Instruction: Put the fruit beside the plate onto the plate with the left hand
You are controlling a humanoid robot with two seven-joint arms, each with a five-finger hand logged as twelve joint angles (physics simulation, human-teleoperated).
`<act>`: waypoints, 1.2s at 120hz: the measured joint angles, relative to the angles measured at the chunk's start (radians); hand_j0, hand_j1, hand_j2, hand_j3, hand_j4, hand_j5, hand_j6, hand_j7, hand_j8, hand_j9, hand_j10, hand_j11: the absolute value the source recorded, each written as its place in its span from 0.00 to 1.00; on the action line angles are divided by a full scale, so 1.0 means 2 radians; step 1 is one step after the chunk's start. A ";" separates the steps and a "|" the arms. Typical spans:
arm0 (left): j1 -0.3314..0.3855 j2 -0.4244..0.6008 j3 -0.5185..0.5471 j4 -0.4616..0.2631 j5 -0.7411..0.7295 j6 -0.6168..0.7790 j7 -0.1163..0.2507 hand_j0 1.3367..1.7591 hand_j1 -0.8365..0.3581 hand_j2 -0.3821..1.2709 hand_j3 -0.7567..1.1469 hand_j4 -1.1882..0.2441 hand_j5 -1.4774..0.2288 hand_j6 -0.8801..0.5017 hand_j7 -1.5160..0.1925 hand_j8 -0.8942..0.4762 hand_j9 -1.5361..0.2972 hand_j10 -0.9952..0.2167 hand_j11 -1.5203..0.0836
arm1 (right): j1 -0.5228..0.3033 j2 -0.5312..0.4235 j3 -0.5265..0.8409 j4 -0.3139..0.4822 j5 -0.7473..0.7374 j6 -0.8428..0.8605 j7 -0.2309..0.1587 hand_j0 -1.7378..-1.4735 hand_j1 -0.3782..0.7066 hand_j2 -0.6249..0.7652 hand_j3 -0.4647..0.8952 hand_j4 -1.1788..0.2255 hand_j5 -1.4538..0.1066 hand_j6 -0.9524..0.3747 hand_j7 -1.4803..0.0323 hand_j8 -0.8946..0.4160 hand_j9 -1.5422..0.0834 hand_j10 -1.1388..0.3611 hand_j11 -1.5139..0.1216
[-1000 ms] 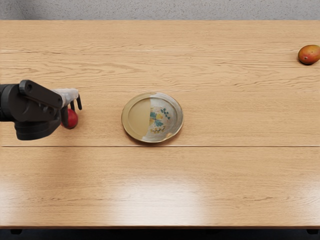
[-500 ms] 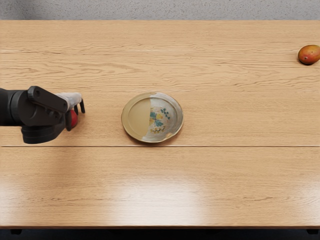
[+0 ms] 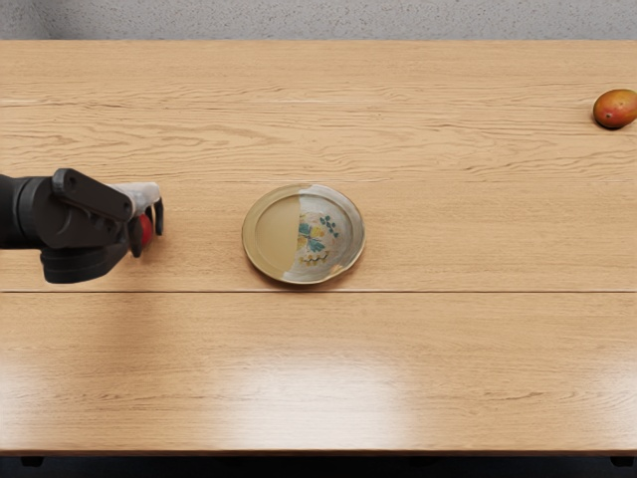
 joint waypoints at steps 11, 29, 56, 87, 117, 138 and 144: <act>-0.015 0.004 0.002 -0.001 -0.001 -0.004 0.000 0.73 0.35 0.51 0.40 0.30 0.16 0.44 0.20 0.52 0.22 0.51 0.24 | 0.000 0.000 0.000 0.000 0.000 0.000 0.000 0.30 0.07 0.44 0.34 0.81 0.90 0.69 0.95 0.66 0.92 0.74 0.90; -0.042 0.010 0.003 -0.004 -0.002 -0.011 0.001 0.73 0.34 0.51 0.40 0.30 0.10 0.48 0.17 0.55 0.19 0.53 0.22 | 0.000 0.000 0.000 0.000 0.000 0.000 0.000 0.30 0.07 0.44 0.34 0.81 0.90 0.69 0.95 0.66 0.92 0.74 0.90; -0.079 0.017 -0.005 -0.013 -0.003 -0.014 0.001 0.73 0.33 0.51 0.40 0.31 0.06 0.50 0.15 0.56 0.18 0.55 0.21 | 0.000 0.000 0.000 0.000 0.000 0.000 0.000 0.30 0.07 0.44 0.34 0.81 0.90 0.69 0.95 0.66 0.92 0.74 0.90; -0.111 0.033 -0.046 -0.042 -0.010 -0.028 0.001 0.72 0.33 0.51 0.40 0.31 0.04 0.52 0.14 0.57 0.18 0.55 0.21 | 0.000 0.000 0.000 0.000 0.000 0.000 0.000 0.30 0.07 0.44 0.34 0.81 0.90 0.69 0.95 0.66 0.92 0.74 0.90; -0.129 0.044 -0.096 -0.058 -0.012 -0.074 0.003 0.72 0.32 0.52 0.40 0.31 0.04 0.52 0.14 0.57 0.18 0.56 0.21 | 0.000 0.000 0.000 0.000 0.000 0.000 0.000 0.30 0.07 0.44 0.34 0.81 0.90 0.69 0.95 0.66 0.92 0.74 0.90; -0.137 0.045 -0.127 -0.064 -0.015 -0.097 0.004 0.72 0.32 0.52 0.40 0.32 0.02 0.52 0.13 0.58 0.18 0.56 0.21 | 0.000 0.000 0.000 0.000 0.000 0.000 0.000 0.30 0.07 0.44 0.34 0.81 0.90 0.69 0.95 0.66 0.92 0.74 0.90; -0.142 0.046 -0.134 -0.067 -0.016 -0.101 0.005 0.72 0.32 0.52 0.40 0.32 0.02 0.52 0.13 0.58 0.18 0.56 0.21 | 0.000 0.000 0.000 0.000 0.000 0.000 0.000 0.30 0.07 0.44 0.34 0.81 0.90 0.69 0.95 0.66 0.92 0.74 0.90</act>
